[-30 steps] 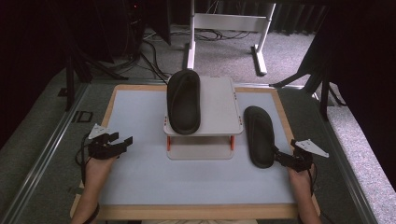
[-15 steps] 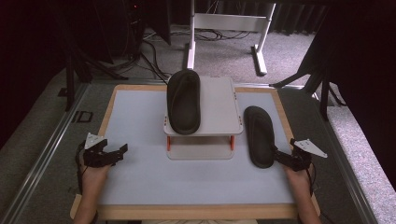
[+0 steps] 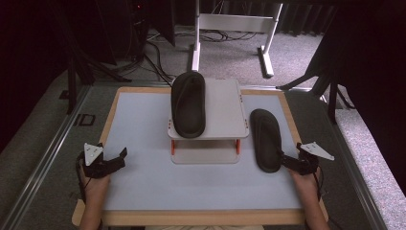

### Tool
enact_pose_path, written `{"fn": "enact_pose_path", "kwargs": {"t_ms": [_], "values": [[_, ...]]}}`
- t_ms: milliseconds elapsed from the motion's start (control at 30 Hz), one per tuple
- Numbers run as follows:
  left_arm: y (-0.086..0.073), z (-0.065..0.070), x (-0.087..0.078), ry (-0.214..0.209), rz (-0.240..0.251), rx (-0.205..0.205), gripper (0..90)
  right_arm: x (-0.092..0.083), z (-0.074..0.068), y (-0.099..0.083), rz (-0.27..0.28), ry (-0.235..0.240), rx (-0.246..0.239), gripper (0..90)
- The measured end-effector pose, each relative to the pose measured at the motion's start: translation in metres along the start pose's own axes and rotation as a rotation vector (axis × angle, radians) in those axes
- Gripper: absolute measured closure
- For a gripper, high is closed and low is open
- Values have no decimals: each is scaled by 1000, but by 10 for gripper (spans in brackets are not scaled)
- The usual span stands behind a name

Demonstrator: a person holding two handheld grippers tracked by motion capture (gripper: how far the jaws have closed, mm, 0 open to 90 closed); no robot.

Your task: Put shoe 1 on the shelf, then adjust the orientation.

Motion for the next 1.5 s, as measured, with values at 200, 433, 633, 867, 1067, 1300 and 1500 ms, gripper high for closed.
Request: {"fn": "enact_pose_path", "kwargs": {"t_ms": [200,433,633,867,1067,1300,1500], "values": [[2,-6,-5,7,69,-80,40,1,3,0,-22,-3,15,107],[1,-3,-3,5,65,-59,20,2,5,0,-42,-26,25,107],[1,-3,-3,-7,65,-51,20,1,4,0,-57,14,30,167],[0,-1,-3,-22,63,-40,20,-2,4,6,-83,40,17,219],[0,-1,-3,-15,63,-34,20,0,7,15,-111,75,41,273],[0,-1,-3,-12,62,-29,20,8,11,29,-167,86,58,240],[0,-1,-3,-14,63,-31,20,18,13,43,-207,95,54,237]]}}
Point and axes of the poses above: each handheld gripper's, and its own axes: x roughly forward along the jaws, y roughly out of its top, z roughly to its right, the point moved 3 cm from there along x, roughly forward along the jaws, and after that the axes turned 15 degrees about z, right-handed, at the moved point
